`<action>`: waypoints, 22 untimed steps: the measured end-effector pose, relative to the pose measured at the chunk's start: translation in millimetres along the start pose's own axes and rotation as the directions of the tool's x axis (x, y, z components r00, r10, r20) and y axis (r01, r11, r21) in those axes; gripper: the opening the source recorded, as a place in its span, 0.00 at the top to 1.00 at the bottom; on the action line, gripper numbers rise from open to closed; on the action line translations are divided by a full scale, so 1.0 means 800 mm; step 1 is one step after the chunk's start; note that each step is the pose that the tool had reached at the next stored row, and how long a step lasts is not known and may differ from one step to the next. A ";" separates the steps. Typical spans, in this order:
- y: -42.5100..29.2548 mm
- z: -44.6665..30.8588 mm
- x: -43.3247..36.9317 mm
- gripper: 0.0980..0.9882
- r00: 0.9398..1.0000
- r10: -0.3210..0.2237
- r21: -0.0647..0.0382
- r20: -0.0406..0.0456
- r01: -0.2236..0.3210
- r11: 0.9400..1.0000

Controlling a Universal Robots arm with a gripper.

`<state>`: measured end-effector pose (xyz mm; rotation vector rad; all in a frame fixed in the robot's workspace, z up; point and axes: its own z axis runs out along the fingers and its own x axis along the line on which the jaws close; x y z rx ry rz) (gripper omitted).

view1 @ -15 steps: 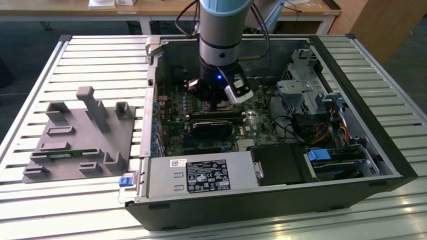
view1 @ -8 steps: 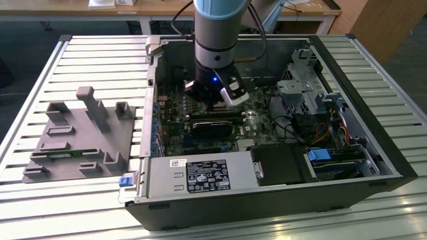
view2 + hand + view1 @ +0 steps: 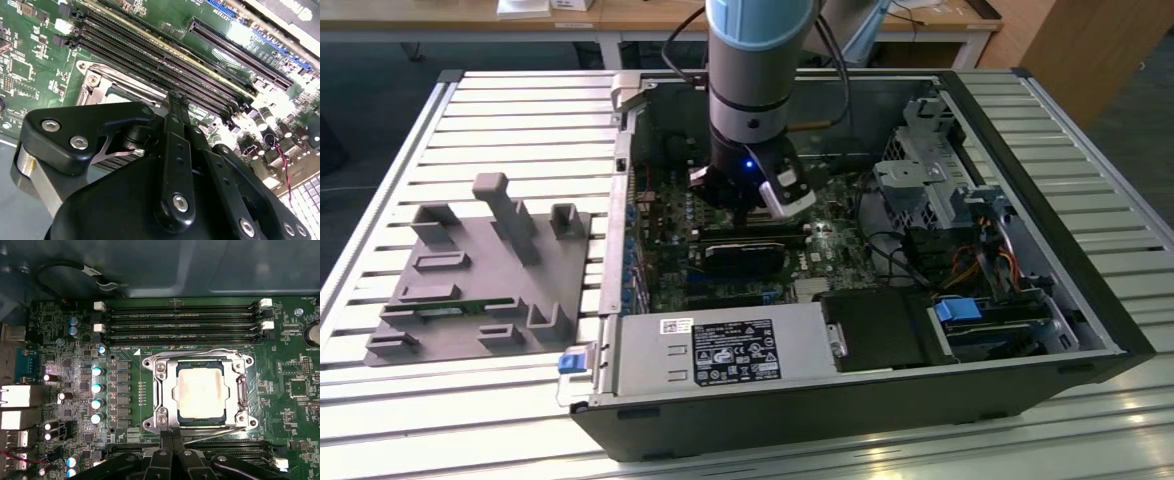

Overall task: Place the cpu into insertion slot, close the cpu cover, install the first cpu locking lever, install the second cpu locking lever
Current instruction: 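Install the second cpu locking lever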

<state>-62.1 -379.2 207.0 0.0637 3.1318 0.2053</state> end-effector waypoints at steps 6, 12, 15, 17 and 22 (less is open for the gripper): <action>-0.0074 0.0009 0.000 0.99 1.000 0.000 -0.012 0.000 0.000 1.000; -0.0148 0.0000 0.007 0.99 1.000 0.000 -0.030 0.002 0.000 1.000; -0.0156 0.0007 0.010 0.99 1.000 0.000 -0.041 0.003 0.000 0.999; -0.0159 0.0016 0.012 0.99 1.000 0.000 -0.048 0.003 0.001 0.999; -0.0165 0.0062 0.014 0.99 1.000 0.000 -0.078 0.002 0.000 0.997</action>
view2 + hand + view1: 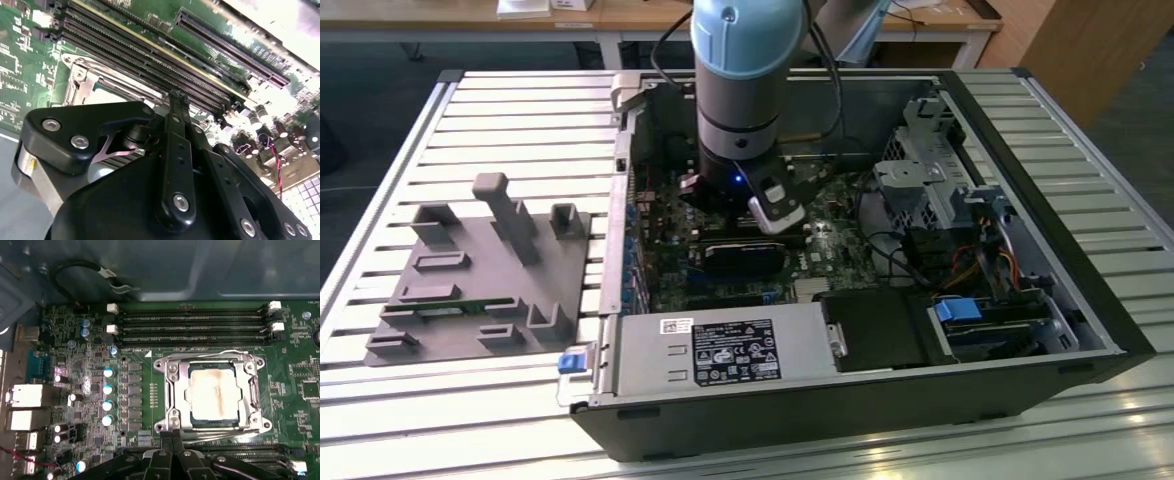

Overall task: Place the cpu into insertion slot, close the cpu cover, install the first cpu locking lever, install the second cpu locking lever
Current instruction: 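Install the second cpu locking lever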

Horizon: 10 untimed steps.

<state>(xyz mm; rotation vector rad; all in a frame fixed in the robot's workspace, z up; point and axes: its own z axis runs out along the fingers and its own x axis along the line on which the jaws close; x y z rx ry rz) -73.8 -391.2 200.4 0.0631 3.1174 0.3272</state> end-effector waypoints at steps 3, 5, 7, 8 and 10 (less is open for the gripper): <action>-0.0011 0.0011 0.001 0.99 1.000 0.000 -0.015 0.000 0.000 1.000; -0.0021 0.0018 0.003 0.99 1.000 0.000 -0.021 0.000 0.000 1.000; -0.0025 0.0028 0.005 0.99 1.000 0.000 -0.025 0.000 0.000 1.000; -0.0026 0.0035 0.006 0.99 1.000 0.000 -0.026 0.000 0.000 1.000; -0.0031 0.0050 0.006 0.99 1.000 0.000 -0.028 0.000 0.000 1.000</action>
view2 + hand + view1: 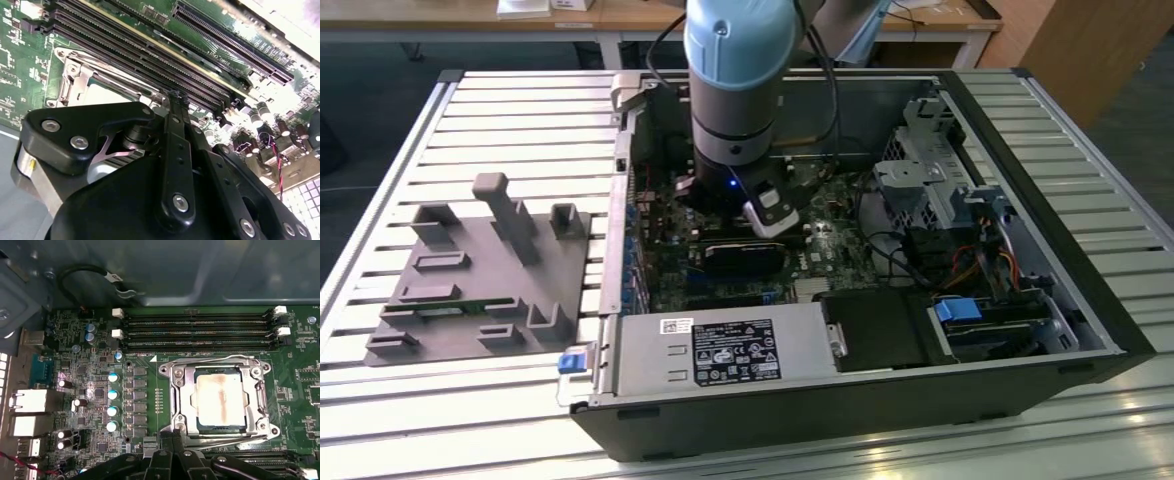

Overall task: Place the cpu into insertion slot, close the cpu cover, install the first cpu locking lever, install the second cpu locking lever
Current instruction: 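Install the second cpu locking lever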

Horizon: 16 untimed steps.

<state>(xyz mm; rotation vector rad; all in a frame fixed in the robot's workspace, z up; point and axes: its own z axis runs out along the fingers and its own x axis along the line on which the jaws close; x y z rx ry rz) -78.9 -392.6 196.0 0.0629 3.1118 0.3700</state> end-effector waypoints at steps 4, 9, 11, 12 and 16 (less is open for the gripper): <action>-0.0006 0.0022 0.002 0.99 1.000 0.000 -0.004 0.000 0.000 1.000; -0.0006 0.0020 0.002 0.99 1.000 0.000 -0.006 0.000 0.000 1.000; 0.0001 -0.0007 0.002 0.99 1.000 0.000 -0.006 0.000 0.000 1.000; 0.0006 -0.0029 0.002 0.99 1.000 0.000 -0.006 0.000 0.000 1.000; 0.0023 -0.0094 0.002 0.99 1.000 0.000 -0.006 0.000 0.000 1.000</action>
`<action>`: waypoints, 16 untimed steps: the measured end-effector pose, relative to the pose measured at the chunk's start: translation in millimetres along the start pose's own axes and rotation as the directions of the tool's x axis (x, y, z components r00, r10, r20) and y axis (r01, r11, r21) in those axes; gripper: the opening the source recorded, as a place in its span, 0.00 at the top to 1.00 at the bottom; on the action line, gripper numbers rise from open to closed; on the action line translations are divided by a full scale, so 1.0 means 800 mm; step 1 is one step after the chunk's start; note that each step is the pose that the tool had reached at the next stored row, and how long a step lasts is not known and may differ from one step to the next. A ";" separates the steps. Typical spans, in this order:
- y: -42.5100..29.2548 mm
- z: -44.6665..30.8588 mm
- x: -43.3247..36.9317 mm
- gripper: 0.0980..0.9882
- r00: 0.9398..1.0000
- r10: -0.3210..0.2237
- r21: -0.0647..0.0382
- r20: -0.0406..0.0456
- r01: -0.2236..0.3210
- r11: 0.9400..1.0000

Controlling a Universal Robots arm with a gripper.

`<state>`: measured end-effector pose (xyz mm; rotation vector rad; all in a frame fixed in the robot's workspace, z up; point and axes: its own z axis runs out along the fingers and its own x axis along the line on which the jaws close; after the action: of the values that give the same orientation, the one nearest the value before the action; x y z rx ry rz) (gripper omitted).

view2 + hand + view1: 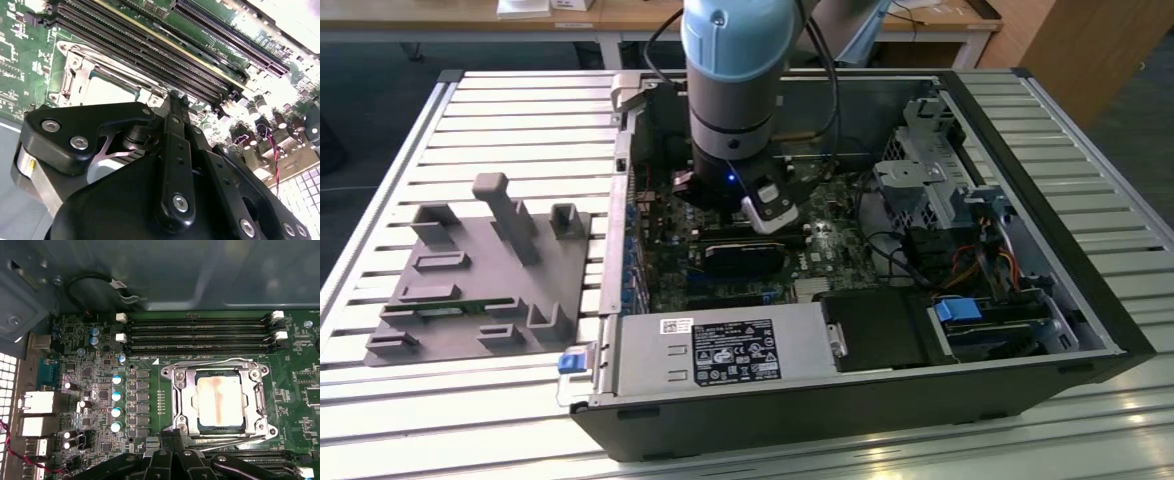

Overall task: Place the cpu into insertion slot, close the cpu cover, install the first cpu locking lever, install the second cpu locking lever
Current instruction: 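Install the second cpu locking lever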

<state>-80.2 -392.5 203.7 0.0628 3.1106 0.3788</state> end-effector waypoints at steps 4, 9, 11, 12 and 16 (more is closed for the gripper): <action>0.0005 -0.0014 -0.006 0.99 1.000 0.000 0.000 -0.002 0.000 1.000; 0.0007 -0.0025 -0.015 0.99 1.000 0.002 0.000 -0.007 -0.002 1.000; 0.0003 -0.0026 -0.018 0.99 1.000 0.002 0.000 -0.009 -0.002 1.000; -0.0001 -0.0029 -0.019 0.99 1.000 0.002 0.000 -0.010 -0.002 1.000; -0.0046 -0.0039 -0.020 0.99 1.000 0.003 0.000 -0.011 -0.003 1.000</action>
<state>-64.1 -397.5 205.8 0.0652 3.1214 0.3801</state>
